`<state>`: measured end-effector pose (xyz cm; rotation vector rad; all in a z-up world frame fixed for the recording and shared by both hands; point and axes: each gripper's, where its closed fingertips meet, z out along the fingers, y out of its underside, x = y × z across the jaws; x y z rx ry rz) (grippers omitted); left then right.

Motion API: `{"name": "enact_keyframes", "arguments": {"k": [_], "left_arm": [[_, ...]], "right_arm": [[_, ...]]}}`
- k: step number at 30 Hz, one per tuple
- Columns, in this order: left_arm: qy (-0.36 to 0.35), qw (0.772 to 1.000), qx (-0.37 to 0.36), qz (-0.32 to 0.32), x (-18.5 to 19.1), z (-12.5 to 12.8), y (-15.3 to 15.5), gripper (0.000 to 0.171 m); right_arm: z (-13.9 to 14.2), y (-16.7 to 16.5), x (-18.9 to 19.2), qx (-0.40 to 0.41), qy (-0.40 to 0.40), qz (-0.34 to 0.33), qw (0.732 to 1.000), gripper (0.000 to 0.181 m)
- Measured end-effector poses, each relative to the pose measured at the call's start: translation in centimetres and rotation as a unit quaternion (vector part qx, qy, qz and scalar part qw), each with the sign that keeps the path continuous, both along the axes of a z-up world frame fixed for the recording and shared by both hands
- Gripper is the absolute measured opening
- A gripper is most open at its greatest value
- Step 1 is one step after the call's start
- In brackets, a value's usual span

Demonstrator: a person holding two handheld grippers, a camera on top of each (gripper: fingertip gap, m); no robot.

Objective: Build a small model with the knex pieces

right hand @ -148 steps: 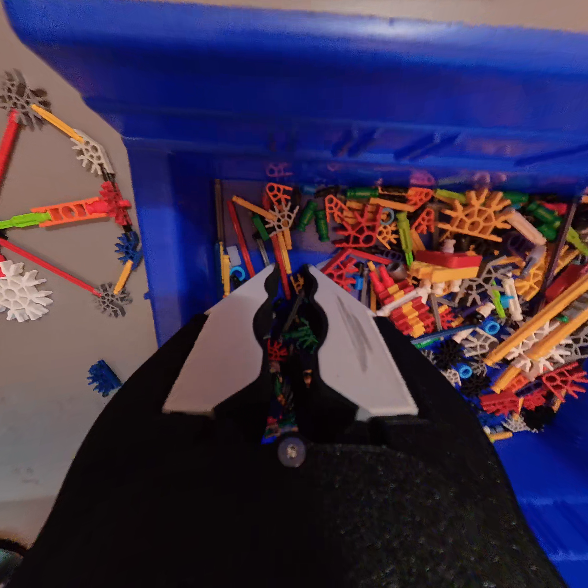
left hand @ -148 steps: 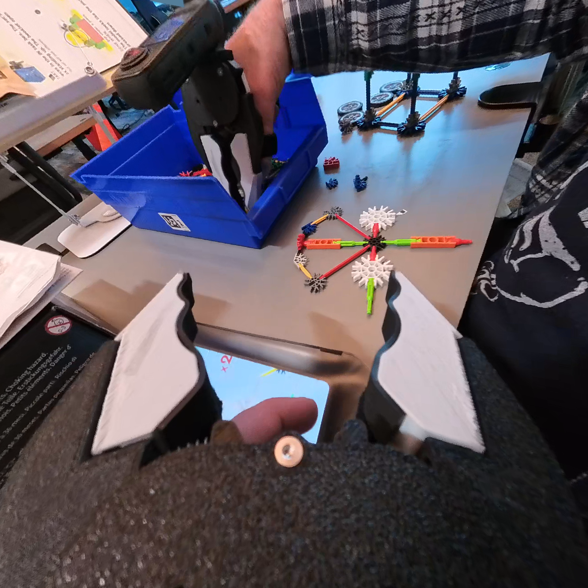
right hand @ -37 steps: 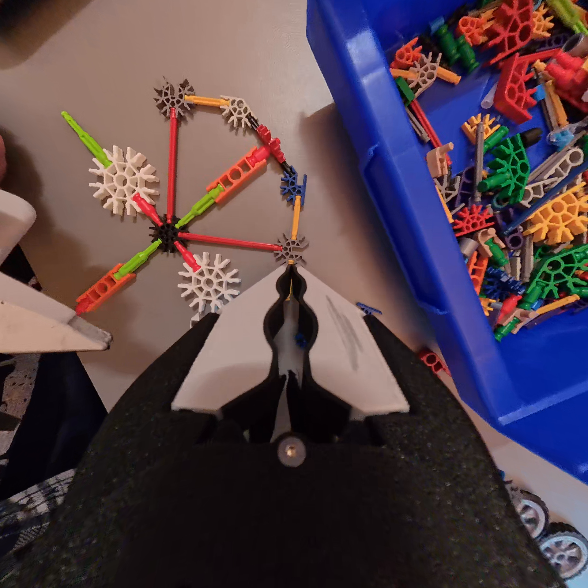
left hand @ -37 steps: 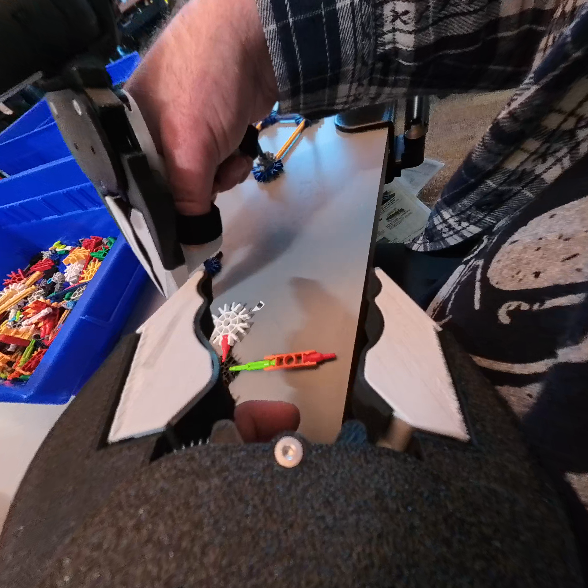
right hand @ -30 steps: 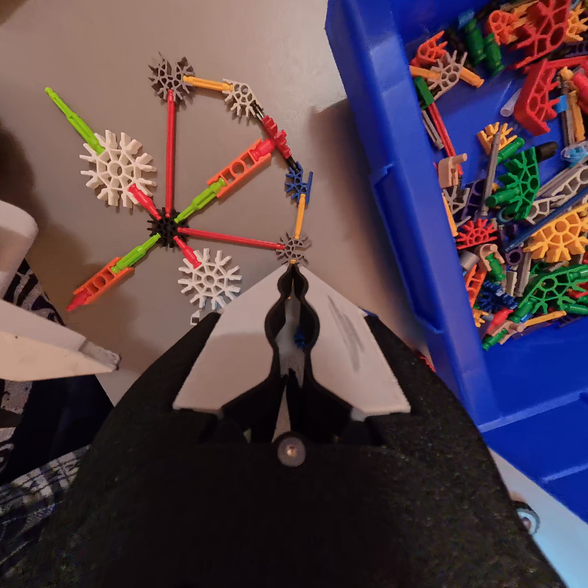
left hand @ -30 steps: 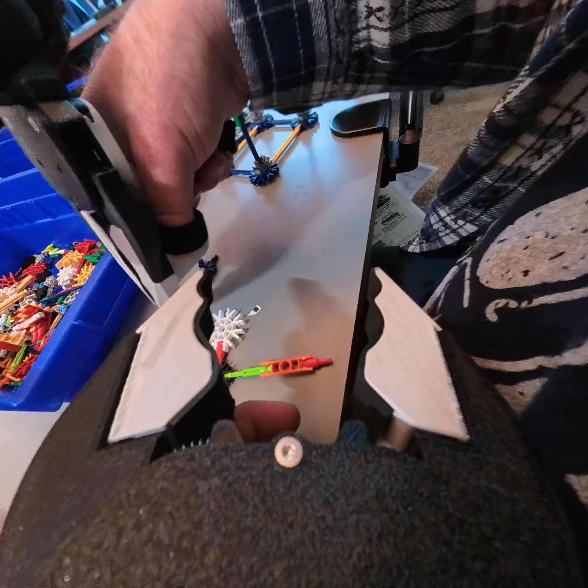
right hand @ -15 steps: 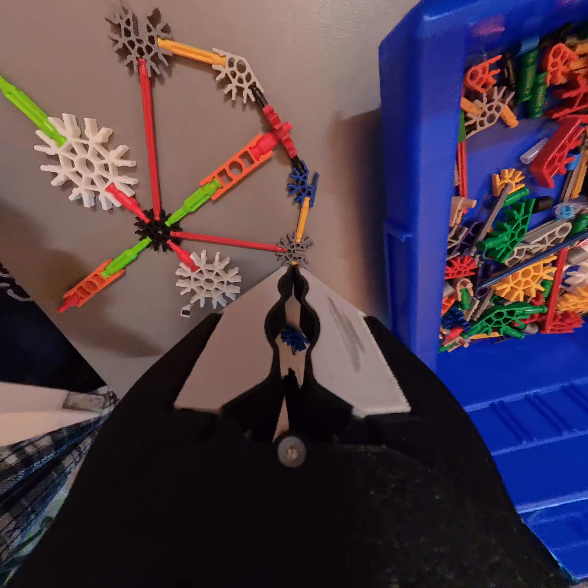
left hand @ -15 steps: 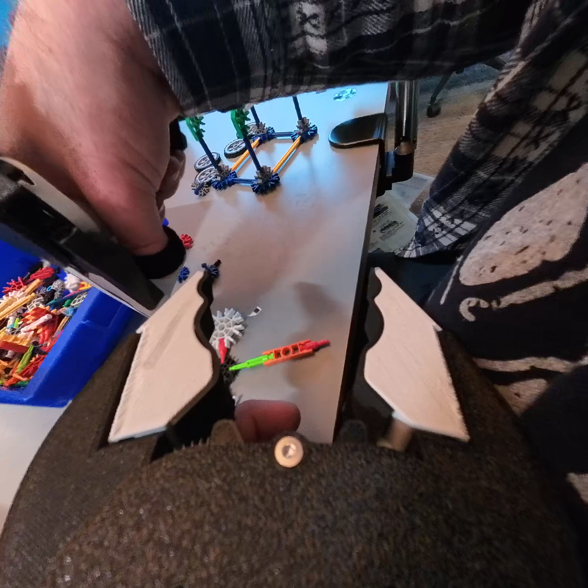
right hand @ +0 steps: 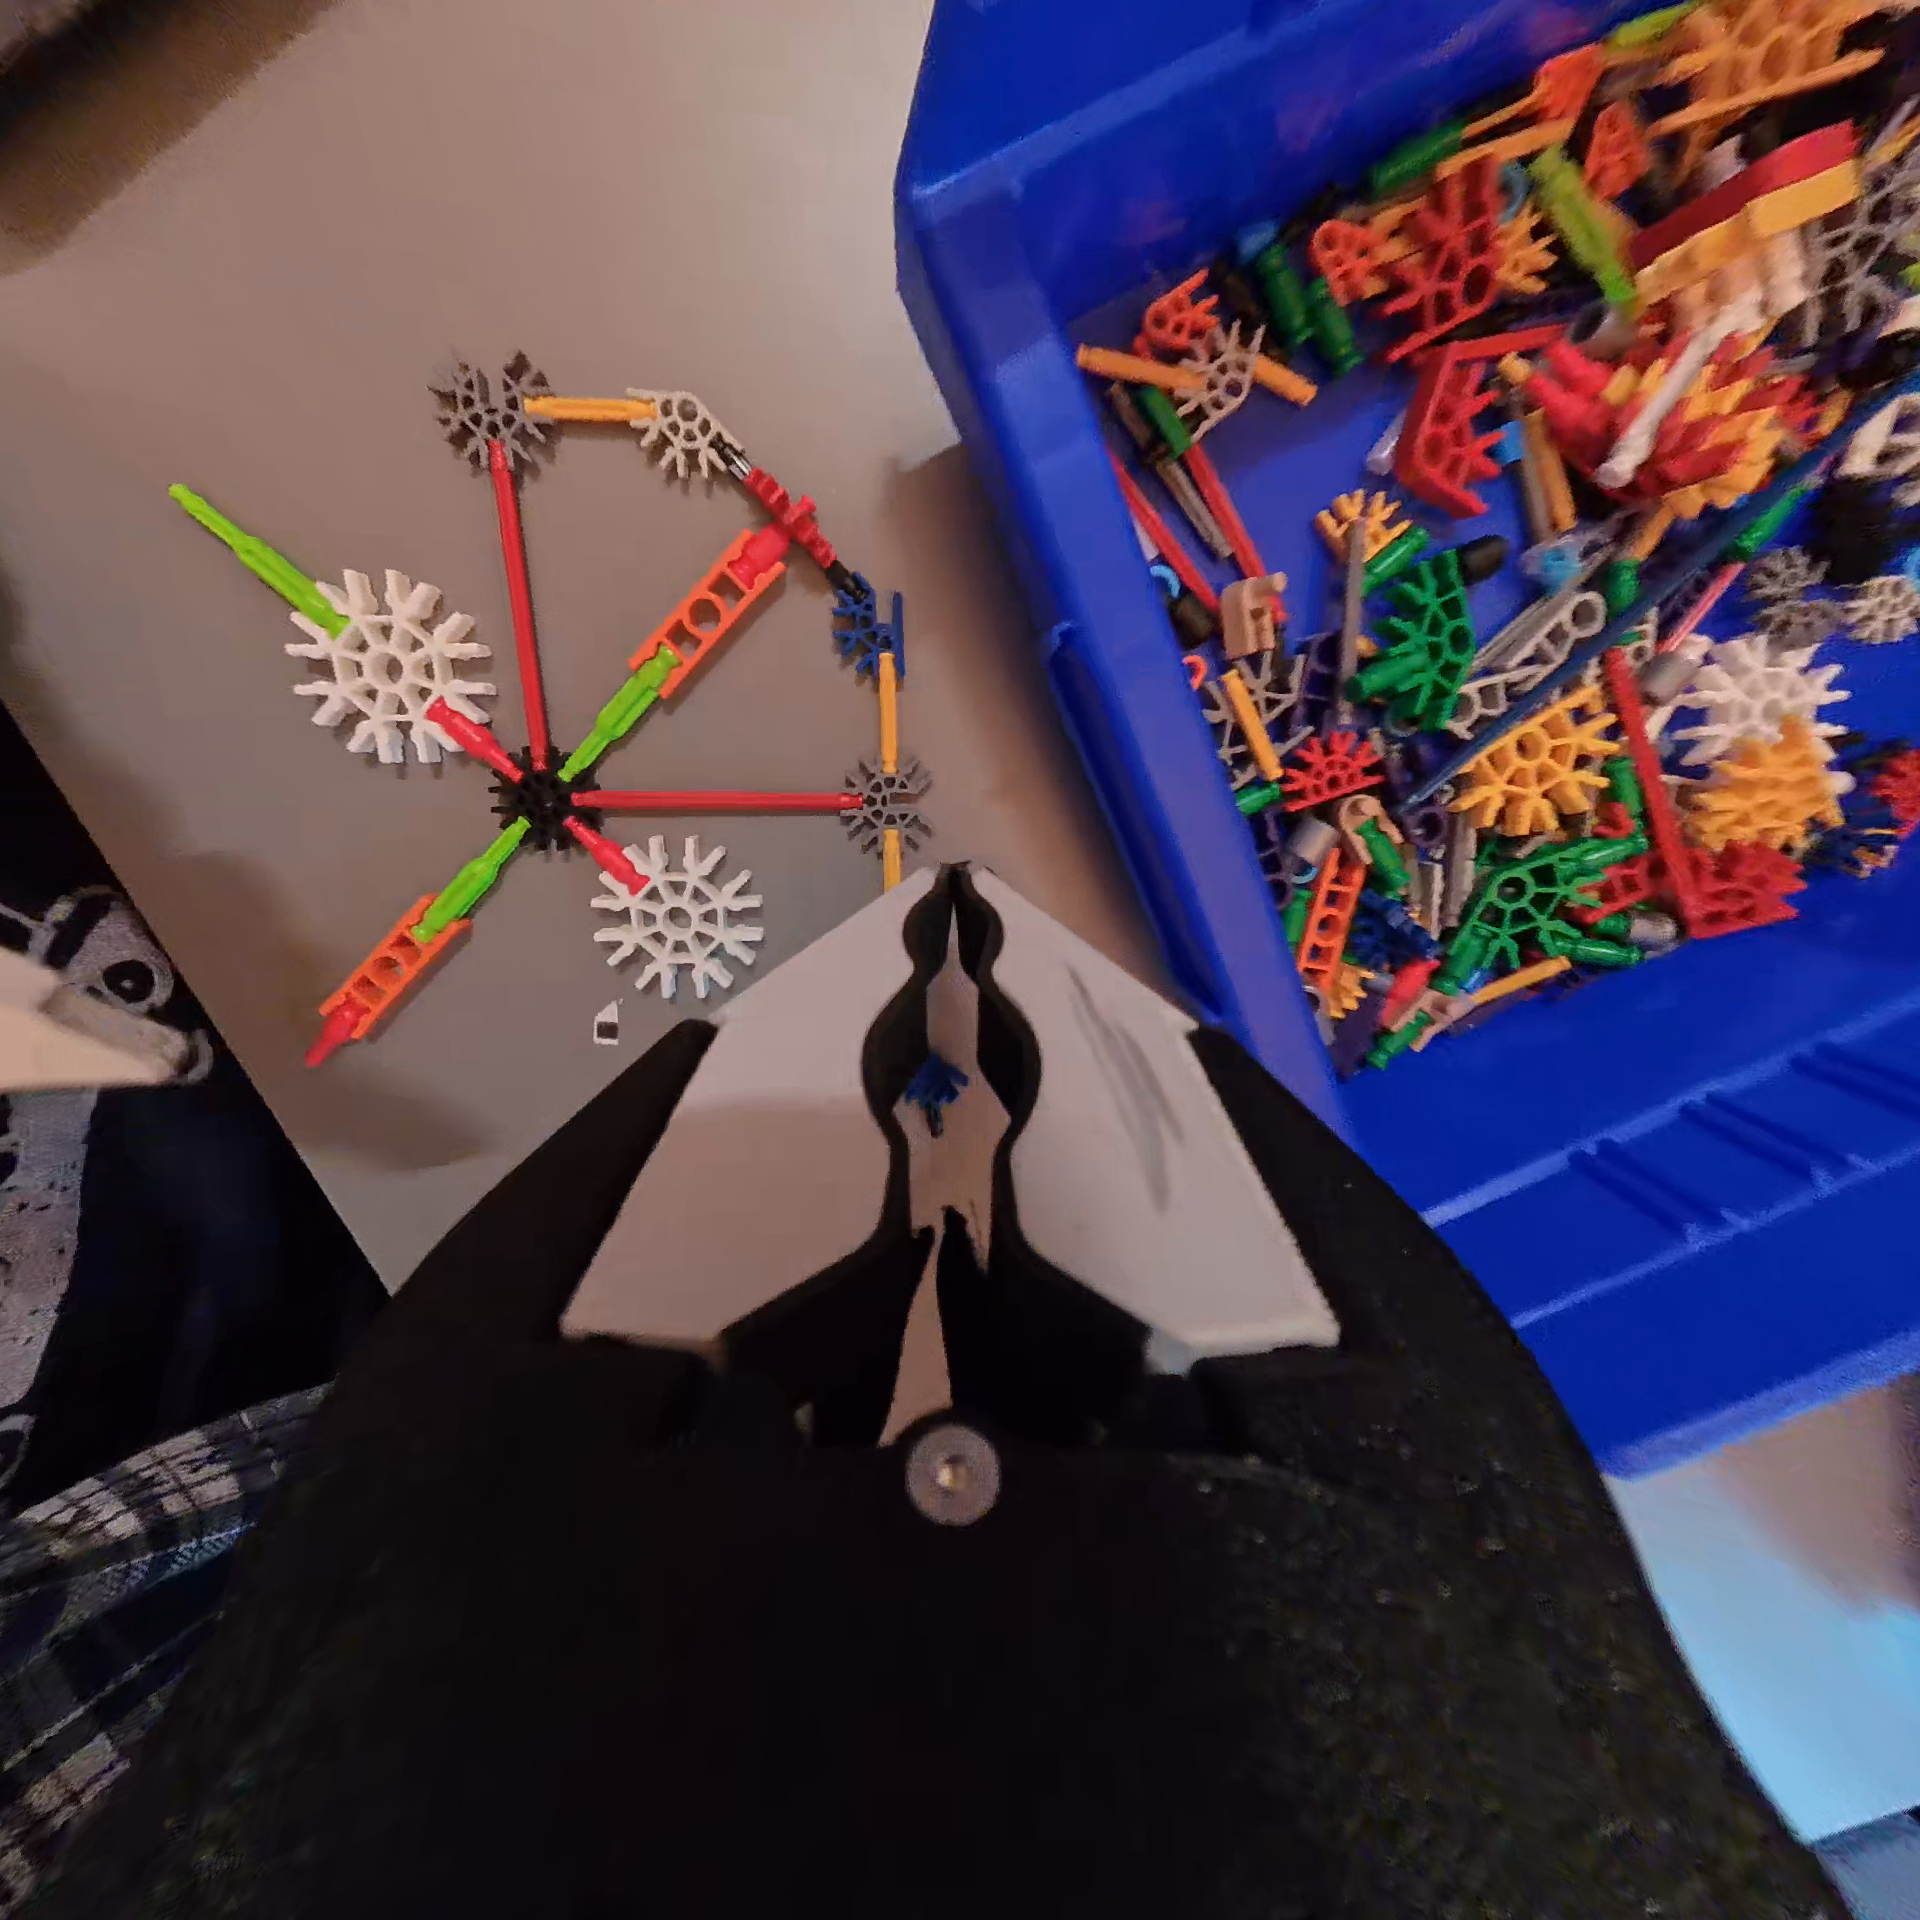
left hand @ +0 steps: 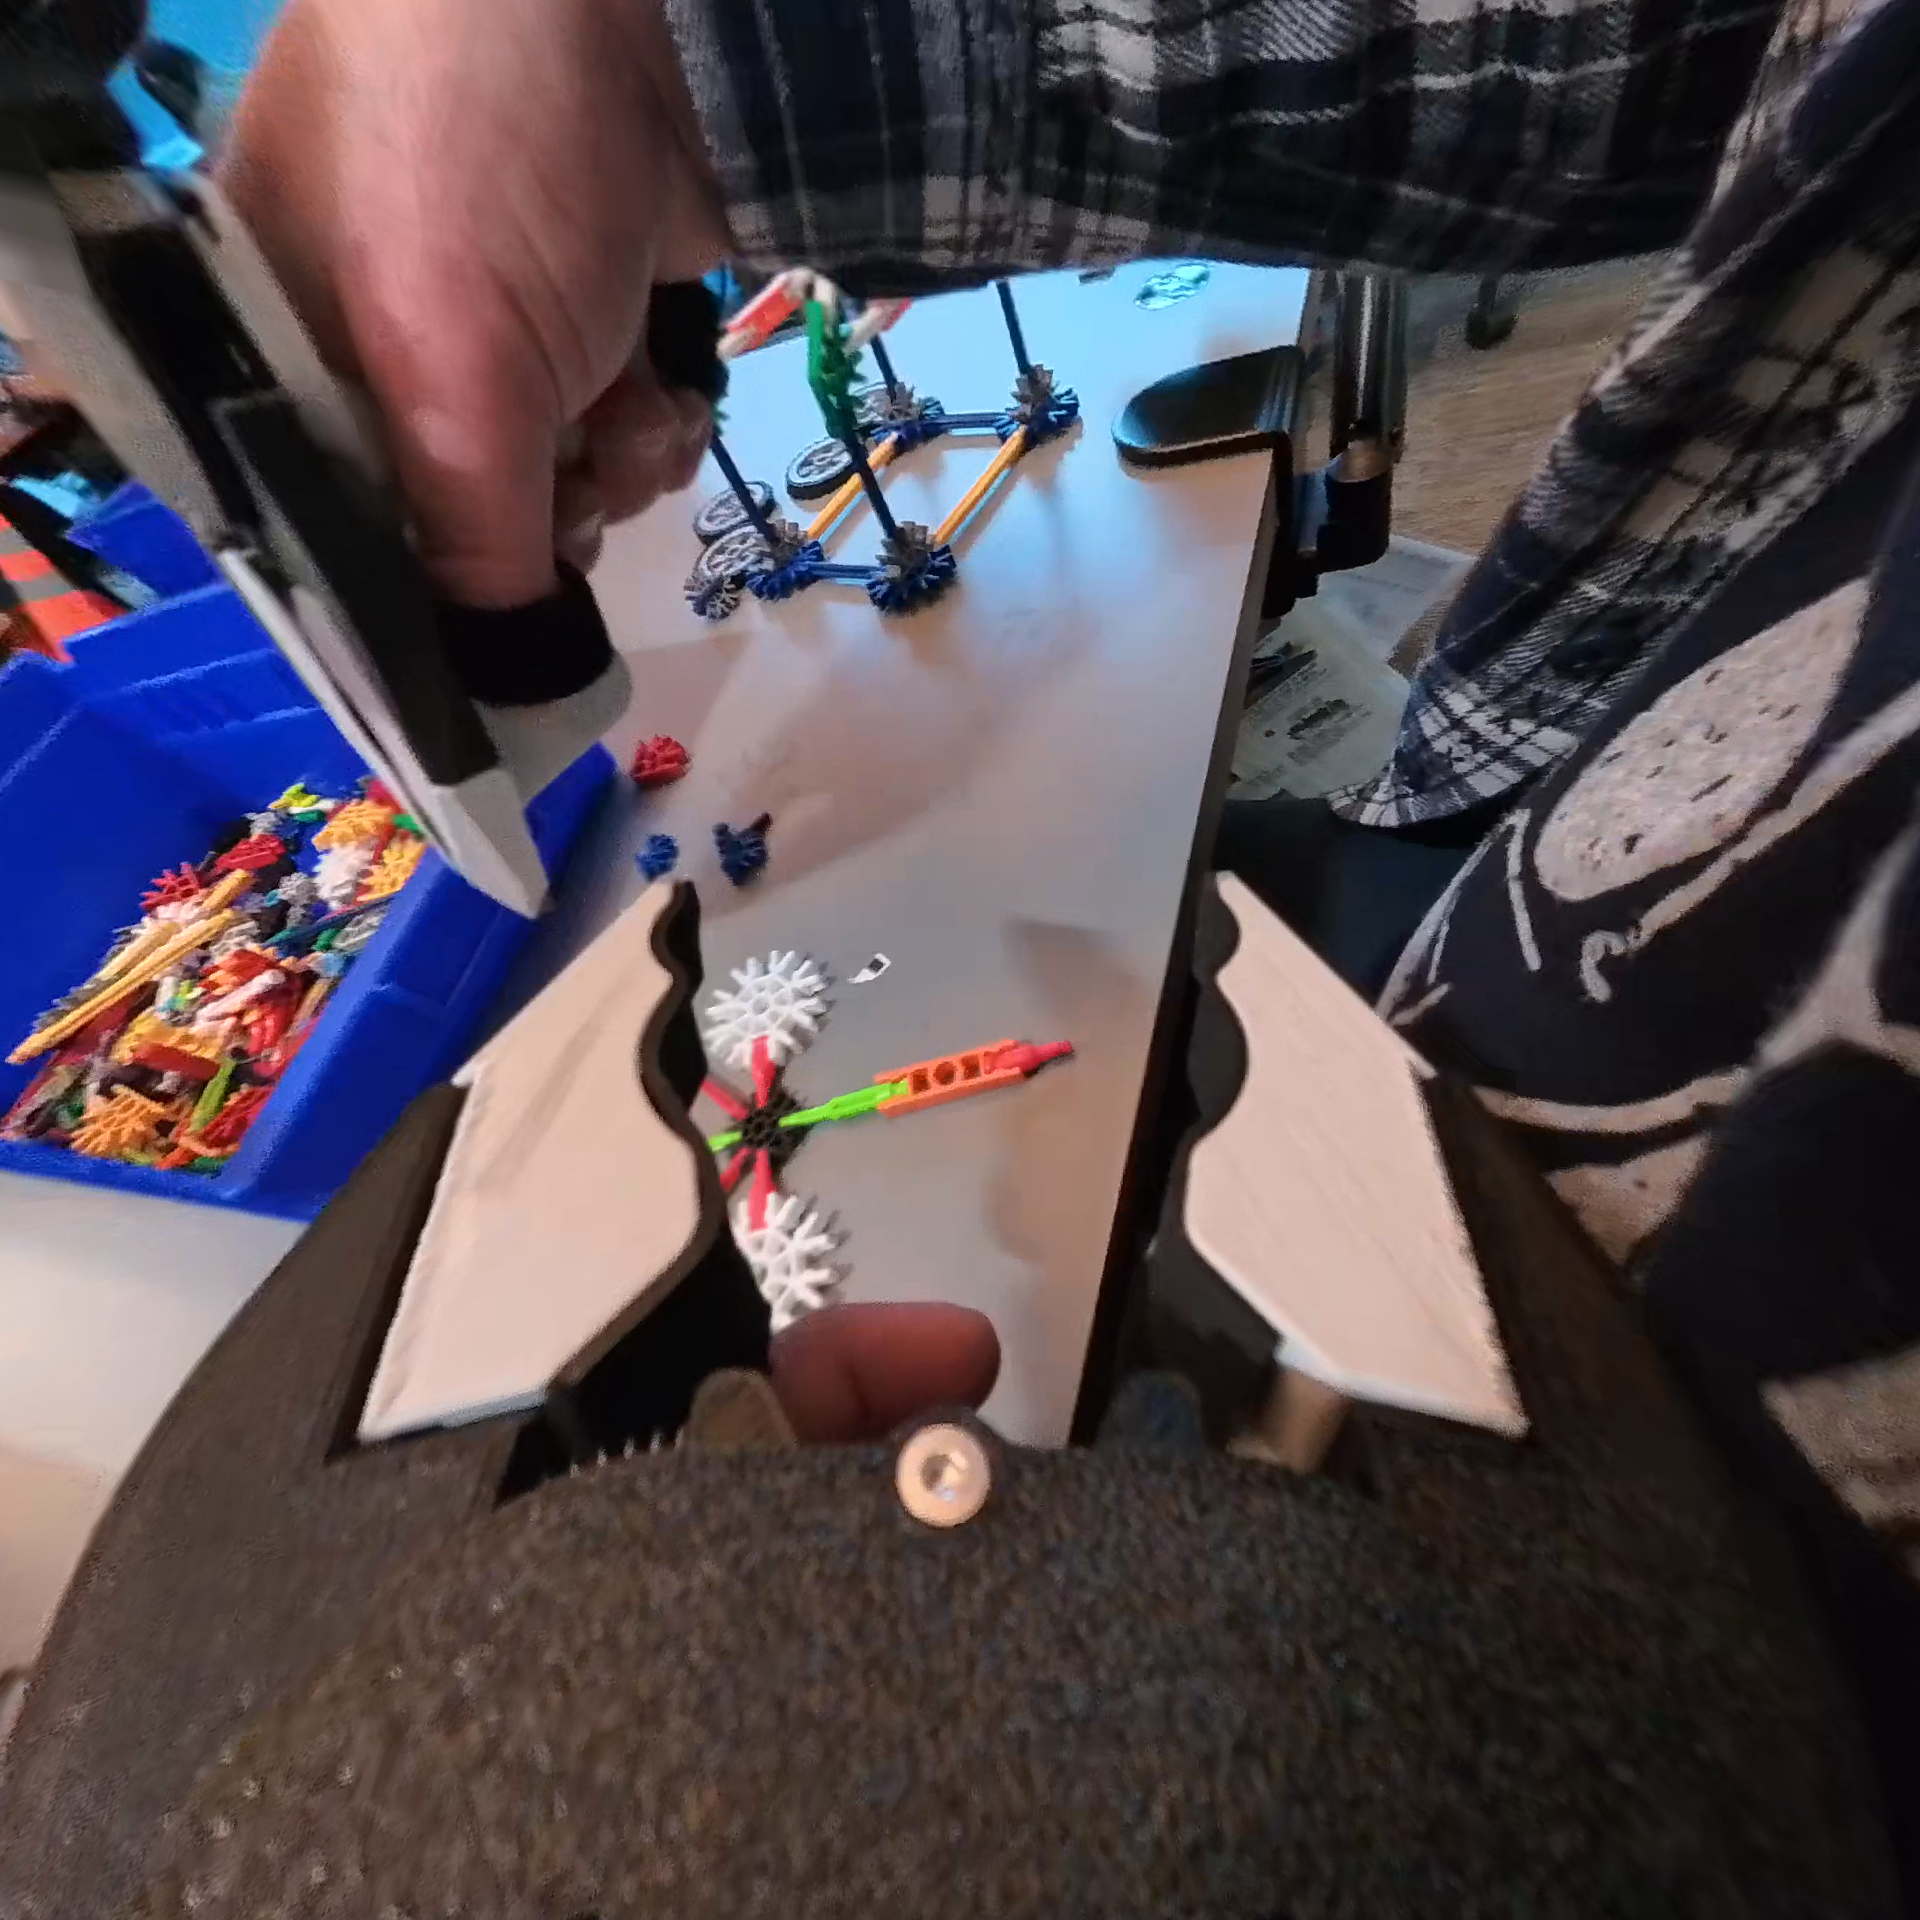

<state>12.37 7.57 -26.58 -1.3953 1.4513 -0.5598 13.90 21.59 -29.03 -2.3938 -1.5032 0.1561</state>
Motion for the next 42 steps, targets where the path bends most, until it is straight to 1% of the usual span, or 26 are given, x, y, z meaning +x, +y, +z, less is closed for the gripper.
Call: {"name": "enact_keyframes", "arguments": {"k": [2, 4, 7, 8, 9, 11, 13, 15, 19, 22, 25, 29, 33, 42], "left_arm": [[-0.011, 1.0, 0.002, 0.019, -1.1, 0.8, 0.8, 0.096], [-0.041, 0.998, 0.006, 0.055, -3.0, 2.3, 2.3, 0.102], [-0.071, 0.989, 0.007, 0.131, -7.7, 4.2, 5.4, 0.117], [-0.079, 0.985, 0.005, 0.153, -9.4, 4.5, 6.5, 0.119], [-0.08, 0.982, 0.0, 0.174, -11.0, 4.5, 7.5, 0.122], [-0.056, 0.974, 0.004, 0.219, -13.8, 3.7, 9.6, 0.132], [-0.025, 0.971, -0.001, 0.237, -15.5, 2.4, 10.7, 0.141], [-0.008, 0.973, -0.005, 0.231, -15.8, 1.5, 11.0, 0.145], [0.033, 0.978, -0.007, 0.205, -15.0, -0.5, 11.1, 0.151], [0.059, 0.977, -0.015, 0.204, -14.9, -1.9, 11.4, 0.154], [0.079, 0.975, -0.034, 0.207, -15.3, -2.8, 11.5, 0.154], [0.095, 0.971, -0.043, 0.215, -16.0, -3.3, 11.9, 0.155], [0.104, 0.969, -0.037, 0.223, -16.7, -3.4, 12.2, 0.155], [0.086, 0.965, -0.048, 0.244, -17.8, -2.8, 12.6, 0.155]], "right_arm": [[0.5, -0.1, -0.2, 0.006, 0.016, 0.005, 1.0, 0.0], [0.4, -0.4, -0.2, 0.009, 0.026, 0.006, 1.0, 0.0], [-0.1, -0.9, -0.2, 0.007, 0.042, 0.008, 0.999, 0.0], [-0.4, -1.1, -0.2, 0.006, 0.045, 0.007, 0.999, 0.0], [-0.6, -1.2, -0.1, 0.005, 0.048, 0.007, 0.999, 0.0], [-1.0, -1.5, -0.1, 0.002, 0.055, 0.006, 0.998, 0.0], [-1.2, -1.6, -0.2, 0.002, 0.063, 0.002, 0.998, 0.0], [-1.2, -1.7, -0.3, 0.001, 0.069, 0.002, 0.998, 0.0], [-1.1, -1.9, -0.6, 0.001, 0.077, 0.004, 0.997, 0.0], [-1.2, -1.9, -0.7, 0.0, 0.079, 0.004, 0.997, 0.0], [-1.3, -1.9, -0.7, -0.001, 0.079, 0.004, 0.997, 0.0], [-1.5, -1.8, -0.6, -0.004, 0.08, 0.002, 0.997, 0.0], [-1.7, -1.7, -0.5, -0.006, 0.078, -0.001, 0.997, 0.0], [-1.6, -1.5, -0.1, -0.004, 0.078, -0.007, 0.997, 0.0]]}}
